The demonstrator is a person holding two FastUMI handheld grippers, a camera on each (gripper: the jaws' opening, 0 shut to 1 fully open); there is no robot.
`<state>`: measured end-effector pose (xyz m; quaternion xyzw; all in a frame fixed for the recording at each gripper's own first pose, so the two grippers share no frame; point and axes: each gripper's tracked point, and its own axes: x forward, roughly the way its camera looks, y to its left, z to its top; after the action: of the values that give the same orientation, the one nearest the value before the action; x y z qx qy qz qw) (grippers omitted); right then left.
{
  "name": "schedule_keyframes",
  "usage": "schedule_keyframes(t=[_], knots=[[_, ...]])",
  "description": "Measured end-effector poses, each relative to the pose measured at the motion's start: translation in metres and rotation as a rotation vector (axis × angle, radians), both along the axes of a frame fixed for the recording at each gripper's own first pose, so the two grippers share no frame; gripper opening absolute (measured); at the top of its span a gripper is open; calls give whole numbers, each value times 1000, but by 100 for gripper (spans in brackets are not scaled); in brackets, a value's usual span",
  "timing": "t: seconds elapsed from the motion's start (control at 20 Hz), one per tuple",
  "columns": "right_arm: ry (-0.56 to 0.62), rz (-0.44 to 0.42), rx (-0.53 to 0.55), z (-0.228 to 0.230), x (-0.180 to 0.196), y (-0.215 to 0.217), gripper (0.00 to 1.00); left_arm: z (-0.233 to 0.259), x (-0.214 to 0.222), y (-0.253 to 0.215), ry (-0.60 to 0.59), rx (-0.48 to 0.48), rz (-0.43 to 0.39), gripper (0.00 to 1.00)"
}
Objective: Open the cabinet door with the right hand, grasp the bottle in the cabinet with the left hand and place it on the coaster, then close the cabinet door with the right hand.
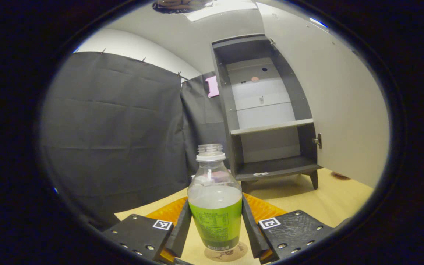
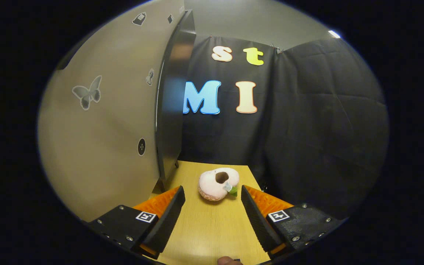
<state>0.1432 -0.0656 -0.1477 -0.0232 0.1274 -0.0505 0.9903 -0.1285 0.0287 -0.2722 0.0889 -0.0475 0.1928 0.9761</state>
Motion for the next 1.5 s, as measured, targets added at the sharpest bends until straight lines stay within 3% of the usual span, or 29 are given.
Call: schedule_keyframes(t=[0.25,0.4,0.45,0.5,0.6,0.65,0.95,1.5], knots=[[61,38,-96,-23,-5,11,95,-48,-1,6,41,-46,5,70],[76,49,-92,-31,-6,20,96,-44,4,5,35,-31,-21,70],[82,52,-90,-34,-5,23,95,-46,1,4,33,-31,-30,77],[88,55,-91,-37,-5,25,96,-46,1,2,35,-37,-45,77],[101,62,-97,-41,-6,29,96,-47,-2,-6,36,-45,-70,67],[105,70,-98,-44,-6,33,95,-46,-5,-5,39,-41,-66,89],[128,116,-108,-53,-14,50,96,-31,-8,2,25,-26,-73,89],[111,91,-83,-35,-19,40,95,12,-5,-7,9,1,-123,89]])
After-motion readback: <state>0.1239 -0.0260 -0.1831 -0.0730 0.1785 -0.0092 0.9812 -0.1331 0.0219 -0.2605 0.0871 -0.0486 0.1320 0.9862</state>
